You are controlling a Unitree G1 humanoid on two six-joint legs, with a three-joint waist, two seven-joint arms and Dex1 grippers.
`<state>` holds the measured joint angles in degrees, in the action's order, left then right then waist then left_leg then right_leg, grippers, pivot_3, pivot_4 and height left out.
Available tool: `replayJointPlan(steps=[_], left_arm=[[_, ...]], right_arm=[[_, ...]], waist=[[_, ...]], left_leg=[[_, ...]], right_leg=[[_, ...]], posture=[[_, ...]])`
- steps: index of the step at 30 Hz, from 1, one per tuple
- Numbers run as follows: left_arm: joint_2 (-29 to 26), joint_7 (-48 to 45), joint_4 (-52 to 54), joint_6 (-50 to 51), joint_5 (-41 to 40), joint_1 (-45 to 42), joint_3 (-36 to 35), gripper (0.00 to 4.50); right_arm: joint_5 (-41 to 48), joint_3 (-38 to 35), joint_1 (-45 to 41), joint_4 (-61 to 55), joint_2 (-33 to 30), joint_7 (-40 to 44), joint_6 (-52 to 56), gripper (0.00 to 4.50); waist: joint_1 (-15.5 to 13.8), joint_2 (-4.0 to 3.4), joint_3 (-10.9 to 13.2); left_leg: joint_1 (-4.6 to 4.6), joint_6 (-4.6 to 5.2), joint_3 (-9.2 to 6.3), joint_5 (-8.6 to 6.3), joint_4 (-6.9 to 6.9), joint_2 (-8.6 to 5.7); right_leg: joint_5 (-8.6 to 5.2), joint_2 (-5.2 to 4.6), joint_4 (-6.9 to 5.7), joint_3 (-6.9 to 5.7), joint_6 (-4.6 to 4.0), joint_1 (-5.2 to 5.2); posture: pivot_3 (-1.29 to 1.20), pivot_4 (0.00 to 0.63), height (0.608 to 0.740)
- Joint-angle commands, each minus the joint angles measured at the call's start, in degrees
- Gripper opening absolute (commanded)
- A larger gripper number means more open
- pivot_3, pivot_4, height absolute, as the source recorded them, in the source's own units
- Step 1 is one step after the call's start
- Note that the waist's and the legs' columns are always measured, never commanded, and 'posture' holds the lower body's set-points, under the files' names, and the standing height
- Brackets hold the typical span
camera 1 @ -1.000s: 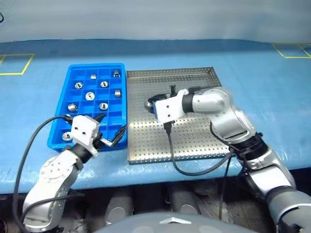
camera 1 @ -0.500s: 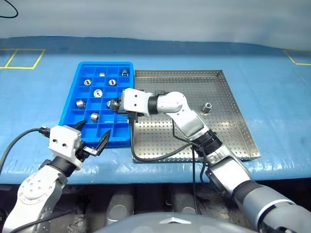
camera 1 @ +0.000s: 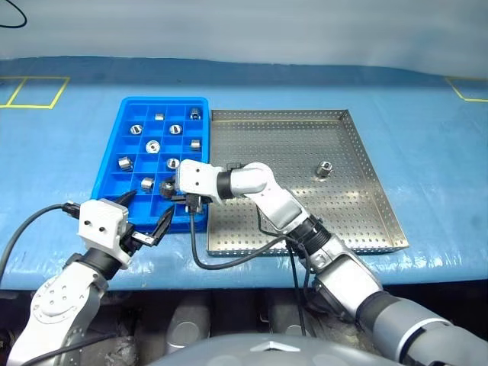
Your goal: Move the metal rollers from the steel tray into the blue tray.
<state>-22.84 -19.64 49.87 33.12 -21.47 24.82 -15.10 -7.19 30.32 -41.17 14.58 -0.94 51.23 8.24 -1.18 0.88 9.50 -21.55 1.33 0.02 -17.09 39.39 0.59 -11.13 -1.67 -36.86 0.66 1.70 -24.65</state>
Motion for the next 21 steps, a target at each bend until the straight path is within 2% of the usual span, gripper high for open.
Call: replayJointPlan(steps=[1,20,21], left_arm=[[0.4,0.6,3.4,-0.9,-0.5,1.0,-0.7,4.50],[1.5,1.7,4.7,-1.2,-0.9,5.0,-2.1,4.50],[1.4,1.7,4.7,-1.2,-0.9,5.0,-2.2,4.50]], right_arm=[[1.3,0.2,-0.1,-0.3,1.6,-0.1,-0.5,1.33],[1.3,-0.6,-4.0,14.7,5.8,-1.7,-4.7,1.33],[1.2,-0.6,-4.1,14.9,5.8,-1.6,-4.7,1.68]], waist=[[0.0,0.00,0.0],[-1.1,0.00,0.0],[-1.1,0.00,0.0]], left_leg=[[0.00,-0.01,-0.01,0.00,0.00,0.00],[0.02,-0.16,-0.19,0.09,-0.22,0.00],[0.02,-0.17,-0.20,0.09,-0.23,0.00]], right_leg=[[-0.01,0.01,0.00,0.00,-0.02,0.00],[-0.13,0.06,0.00,-0.13,-0.20,-0.02],[-0.13,0.06,0.00,-0.14,-0.20,-0.02]], posture=[[0.18,0.150,0.740],[0.22,0.150,0.740],[0.22,0.150,0.740]])
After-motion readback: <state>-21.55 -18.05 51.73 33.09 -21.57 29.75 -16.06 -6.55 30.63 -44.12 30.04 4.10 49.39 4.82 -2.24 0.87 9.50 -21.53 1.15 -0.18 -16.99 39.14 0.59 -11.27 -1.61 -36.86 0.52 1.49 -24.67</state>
